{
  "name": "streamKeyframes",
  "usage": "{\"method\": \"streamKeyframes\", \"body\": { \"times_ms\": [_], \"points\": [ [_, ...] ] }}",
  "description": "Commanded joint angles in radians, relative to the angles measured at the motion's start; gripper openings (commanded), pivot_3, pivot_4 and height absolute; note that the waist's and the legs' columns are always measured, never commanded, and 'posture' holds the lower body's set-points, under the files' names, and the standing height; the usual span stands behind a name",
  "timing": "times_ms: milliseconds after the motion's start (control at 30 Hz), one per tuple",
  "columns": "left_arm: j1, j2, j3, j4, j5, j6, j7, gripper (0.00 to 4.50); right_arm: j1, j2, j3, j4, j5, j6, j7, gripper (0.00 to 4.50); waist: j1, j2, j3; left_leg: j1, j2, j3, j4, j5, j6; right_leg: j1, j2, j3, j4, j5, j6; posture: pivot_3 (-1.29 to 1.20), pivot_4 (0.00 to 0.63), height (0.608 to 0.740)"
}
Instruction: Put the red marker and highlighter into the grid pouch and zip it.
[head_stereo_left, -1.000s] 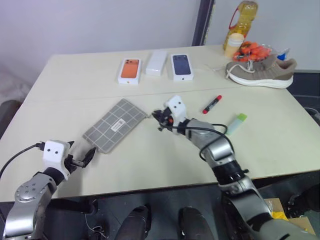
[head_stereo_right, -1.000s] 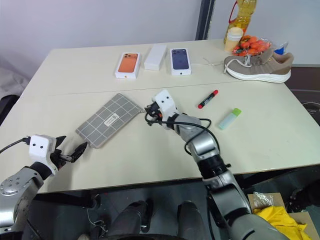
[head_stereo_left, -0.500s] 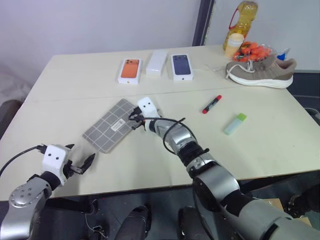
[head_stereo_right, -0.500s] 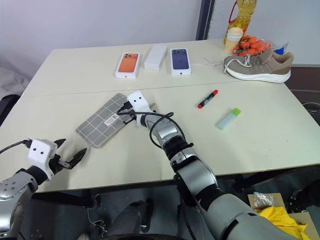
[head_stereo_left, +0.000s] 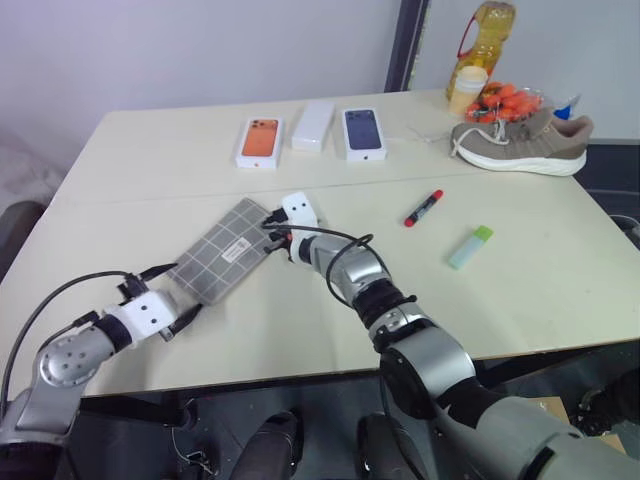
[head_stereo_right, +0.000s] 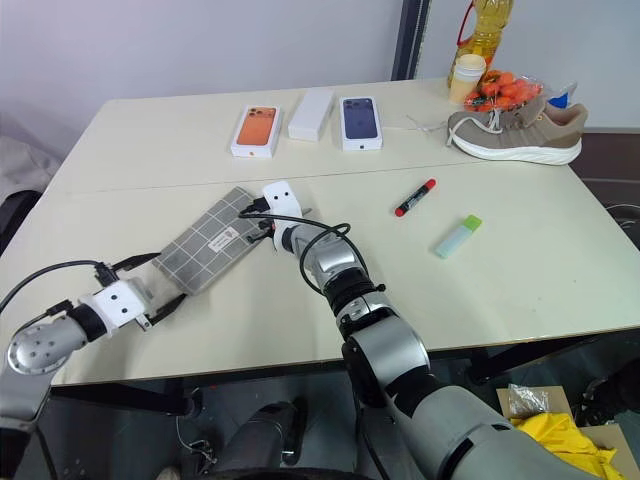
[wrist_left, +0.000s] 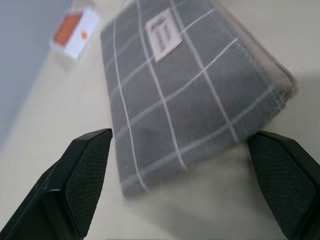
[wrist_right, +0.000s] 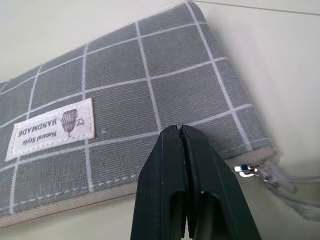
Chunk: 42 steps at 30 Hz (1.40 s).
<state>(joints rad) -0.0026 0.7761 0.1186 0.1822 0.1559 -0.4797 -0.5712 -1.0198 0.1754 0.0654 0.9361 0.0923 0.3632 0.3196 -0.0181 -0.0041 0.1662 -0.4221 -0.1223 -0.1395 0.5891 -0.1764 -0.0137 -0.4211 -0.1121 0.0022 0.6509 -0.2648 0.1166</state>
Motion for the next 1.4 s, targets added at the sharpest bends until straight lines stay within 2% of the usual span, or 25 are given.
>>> {"method": "streamKeyframes", "body": {
  "times_ms": [33, 133, 300, 333, 400, 633, 800, 900, 1033, 1133, 1233, 1400],
  "points": [
    [-0.063, 0.010, -0.089, 0.129, 0.122, -0.132, 0.052, 4.50, -0.023, 0.018, -0.010, -0.011, 0.003, -0.021, 0.002, 0.07, 0.002, 0.001, 0.000, 0.000, 0.000, 0.000, 0.000, 0.000, 0.000, 0.000, 0.000, 0.000, 0.000, 0.000, 0.000, 0.00, 0.150, 0.740],
    [-0.130, 0.014, -0.125, 0.210, 0.191, -0.222, 0.118, 4.50, -0.022, 0.021, -0.010, -0.019, 0.003, -0.022, 0.002, 0.07, 0.004, 0.001, -0.001, 0.001, 0.000, 0.000, 0.000, 0.000, 0.000, 0.001, 0.000, 0.000, 0.001, 0.000, 0.000, 0.00, 0.150, 0.740],
    [-0.203, 0.011, -0.154, 0.293, 0.225, -0.315, 0.189, 4.50, -0.016, 0.020, -0.010, -0.027, 0.002, -0.022, 0.001, 0.07, 0.000, 0.001, -0.001, 0.001, 0.000, 0.000, 0.000, 0.001, 0.000, 0.000, 0.000, 0.000, 0.003, 0.000, 0.000, 0.00, 0.150, 0.740],
    [-0.212, 0.011, -0.159, 0.304, 0.224, -0.329, 0.196, 4.25, -0.015, 0.020, -0.010, -0.027, 0.002, -0.022, 0.001, 0.02, -0.001, 0.001, -0.001, 0.001, 0.000, 0.000, 0.000, 0.001, 0.000, 0.000, 0.000, 0.000, 0.003, 0.000, 0.000, 0.00, 0.150, 0.740],
    [-0.227, 0.006, -0.167, 0.321, 0.206, -0.353, 0.198, 3.61, -0.015, 0.019, -0.010, -0.029, 0.002, -0.022, 0.002, 0.00, -0.003, 0.001, -0.001, 0.001, 0.000, 0.000, 0.000, 0.001, 0.000, 0.000, 0.000, 0.000, 0.003, 0.000, 0.000, 0.00, 0.150, 0.740],
    [-0.238, 0.004, -0.186, 0.345, 0.159, -0.375, 0.179, 0.02, -0.013, 0.014, -0.030, -0.054, 0.017, -0.037, 0.000, 0.00, -0.005, 0.001, -0.001, 0.001, 0.000, 0.000, 0.000, 0.001, 0.000, 0.000, 0.000, 0.000, 0.003, 0.000, 0.000, 0.00, 0.150, 0.740],
    [-0.214, -0.051, -0.150, 0.251, -0.013, -0.232, 0.119, 0.02, 0.016, -0.031, -0.012, -0.159, -0.014, -0.108, 0.003, 0.00, -0.005, 0.002, -0.001, 0.001, 0.000, 0.000, 0.000, 0.001, 0.000, 0.000, 0.000, 0.001, 0.003, 0.000, 0.000, 0.00, 0.150, 0.740],
    [-0.192, -0.109, -0.130, 0.100, -0.145, -0.055, 0.080, 0.00, 0.060, -0.101, -0.004, -0.311, -0.021, -0.102, 0.031, 0.78, -0.002, 0.001, -0.001, 0.000, 0.000, 0.000, 0.001, 0.001, 0.000, 0.000, 0.000, 0.000, 0.003, 0.000, 0.001, 0.00, 0.150, 0.740],
    [-0.173, -0.164, -0.133, -0.068, -0.203, 0.099, 0.061, 0.00, 0.143, -0.236, 0.000, -0.523, -0.021, -0.017, 0.085, 2.85, -0.003, 0.001, -0.001, -0.004, -0.001, -0.001, 0.005, 0.001, 0.000, -0.002, 0.000, 0.000, 0.003, 0.000, 0.001, 0.00, 0.150, 0.740],
    [-0.181, -0.200, -0.140, -0.104, -0.201, 0.153, 0.070, 0.00, 0.220, -0.344, 0.045, -0.592, -0.064, 0.025, 0.137, 4.39, -0.004, 0.001, -0.001, -0.003, 0.000, 0.000, 0.004, 0.001, 0.000, 0.001, 0.000, 0.000, 0.004, 0.000, 0.001, 0.00, 0.150, 0.740],
    [-0.197, -0.232, -0.153, -0.131, -0.191, 0.188, 0.068, 0.00, 0.263, -0.394, 0.053, -0.617, -0.065, 0.051, 0.165, 4.39, -0.009, 0.001, -0.001, -0.003, 0.000, 0.001, 0.003, 0.001, 0.001, 0.001, 0.000, 0.000, 0.004, 0.000, 0.001, 0.00, 0.150, 0.740],
    [-0.218, -0.272, -0.175, -0.146, -0.181, 0.213, 0.052, 0.00, 0.291, -0.400, 0.063, -0.648, -0.056, 0.089, 0.194, 4.39, -0.025, 0.001, -0.001, -0.004, 0.000, 0.001, 0.004, 0.001, 0.000, 0.001, 0.000, 0.001, 0.004, 0.000, 0.001, 0.00, 0.150, 0.740]
  ]
}}
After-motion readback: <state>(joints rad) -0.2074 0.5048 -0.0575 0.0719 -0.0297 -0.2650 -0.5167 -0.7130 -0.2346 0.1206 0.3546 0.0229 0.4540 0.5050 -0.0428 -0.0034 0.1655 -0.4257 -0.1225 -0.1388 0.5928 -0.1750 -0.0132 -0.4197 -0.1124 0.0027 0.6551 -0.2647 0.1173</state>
